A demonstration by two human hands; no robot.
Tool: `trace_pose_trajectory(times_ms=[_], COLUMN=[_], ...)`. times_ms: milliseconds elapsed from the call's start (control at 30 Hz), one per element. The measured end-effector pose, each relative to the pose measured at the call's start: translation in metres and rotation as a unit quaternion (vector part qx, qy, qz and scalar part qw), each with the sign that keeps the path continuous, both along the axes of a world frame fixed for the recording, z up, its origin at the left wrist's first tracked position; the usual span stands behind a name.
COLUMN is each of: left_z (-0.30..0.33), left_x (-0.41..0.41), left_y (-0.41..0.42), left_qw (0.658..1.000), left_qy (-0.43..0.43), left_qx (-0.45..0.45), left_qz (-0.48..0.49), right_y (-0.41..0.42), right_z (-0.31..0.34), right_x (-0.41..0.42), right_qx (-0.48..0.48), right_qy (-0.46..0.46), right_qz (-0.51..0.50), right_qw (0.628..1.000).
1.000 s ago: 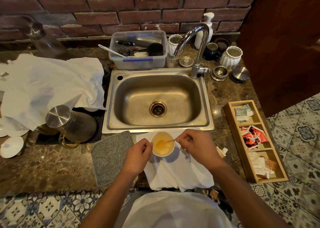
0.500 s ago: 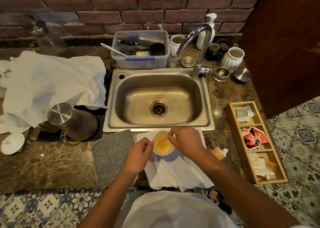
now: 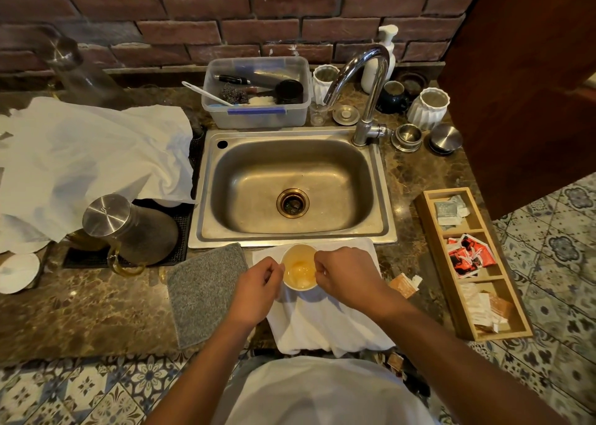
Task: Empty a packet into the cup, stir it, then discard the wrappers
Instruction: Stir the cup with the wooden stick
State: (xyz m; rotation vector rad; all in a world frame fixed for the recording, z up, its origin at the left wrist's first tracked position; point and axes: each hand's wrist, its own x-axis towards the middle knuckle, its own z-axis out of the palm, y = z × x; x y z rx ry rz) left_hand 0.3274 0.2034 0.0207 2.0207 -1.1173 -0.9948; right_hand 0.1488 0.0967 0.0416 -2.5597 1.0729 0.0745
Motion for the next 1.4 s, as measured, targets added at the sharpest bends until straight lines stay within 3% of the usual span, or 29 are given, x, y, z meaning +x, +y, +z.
trace_pose_trajectory(times_ms=[533,767,1033,1300,1400], left_z=[-0.004,-0.016,-0.022,-0.021,-0.021], left_x=[0.003,0.006,0.010,0.013,0.013], left_y=[0.001,0.002,-0.001,-0.003,-0.003], left_qw=[1.000,0.999,0.998,0.998,0.998], left_qy=[0.006,0.040,0.060,0.062,0.060], left_qx=[0.000,-0.002,-0.003,0.001,0.003], left_qz=[-0.003,-0.001,-0.020,-0.033,-0.037], right_y=[-0.009,0.002,0.011,0.008,0.000], right_z=[-0.006,-0.007,-0.004,-0.006,-0.002], right_x=[0.019,-0.002,-0.007,0.008,0.010], right_qx=[0.025,-0.031,-0.029,0.029,-0.003], right_qy=[-0.024,-0.017,-0.024,-0.029,-0.027], right_qz=[-0.067,-0.030,-0.039,-0.102,-0.108], right_qw=[0.997,0.999,0.999,0.994,0.994])
